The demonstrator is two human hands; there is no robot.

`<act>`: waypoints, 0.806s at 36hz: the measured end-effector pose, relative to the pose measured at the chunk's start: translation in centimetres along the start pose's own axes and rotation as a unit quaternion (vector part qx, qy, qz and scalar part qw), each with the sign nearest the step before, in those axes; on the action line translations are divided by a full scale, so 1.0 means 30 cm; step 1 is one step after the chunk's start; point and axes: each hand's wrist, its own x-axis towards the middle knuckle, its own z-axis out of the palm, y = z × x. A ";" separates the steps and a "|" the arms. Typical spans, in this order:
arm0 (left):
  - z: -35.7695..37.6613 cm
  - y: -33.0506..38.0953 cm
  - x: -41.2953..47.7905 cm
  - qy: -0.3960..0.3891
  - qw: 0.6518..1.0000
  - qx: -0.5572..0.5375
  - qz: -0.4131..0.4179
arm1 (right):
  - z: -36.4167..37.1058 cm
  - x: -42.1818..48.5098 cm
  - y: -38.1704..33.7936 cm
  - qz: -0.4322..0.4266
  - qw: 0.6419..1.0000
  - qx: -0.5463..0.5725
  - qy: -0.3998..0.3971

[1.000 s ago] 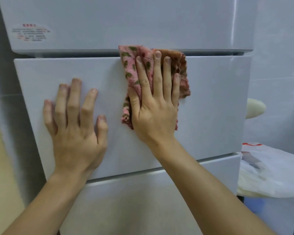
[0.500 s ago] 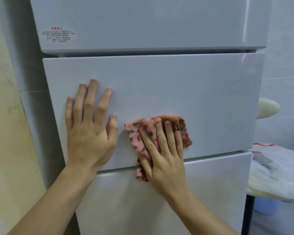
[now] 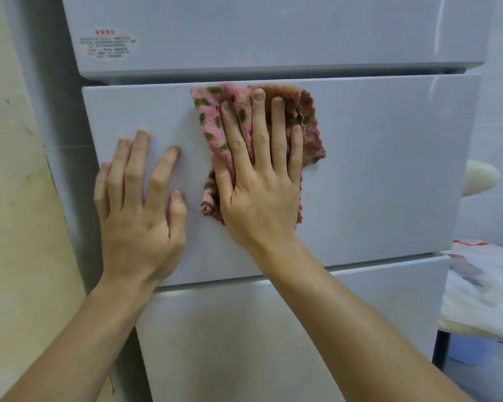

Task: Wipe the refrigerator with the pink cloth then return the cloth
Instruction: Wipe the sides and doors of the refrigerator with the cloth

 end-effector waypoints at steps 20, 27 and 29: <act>-0.074 -0.220 -0.008 -0.008 0.999 0.035 -0.005 | -0.012 -0.025 -0.027 -0.117 0.992 -0.002 -0.046; -0.063 -0.381 0.022 -0.026 0.996 0.067 -0.044 | 0.048 0.113 -0.153 -0.073 0.997 -0.005 -0.022; -0.051 -0.398 0.010 -0.022 0.997 0.068 -0.036 | 0.057 0.095 -0.170 -0.059 0.998 -0.012 -0.024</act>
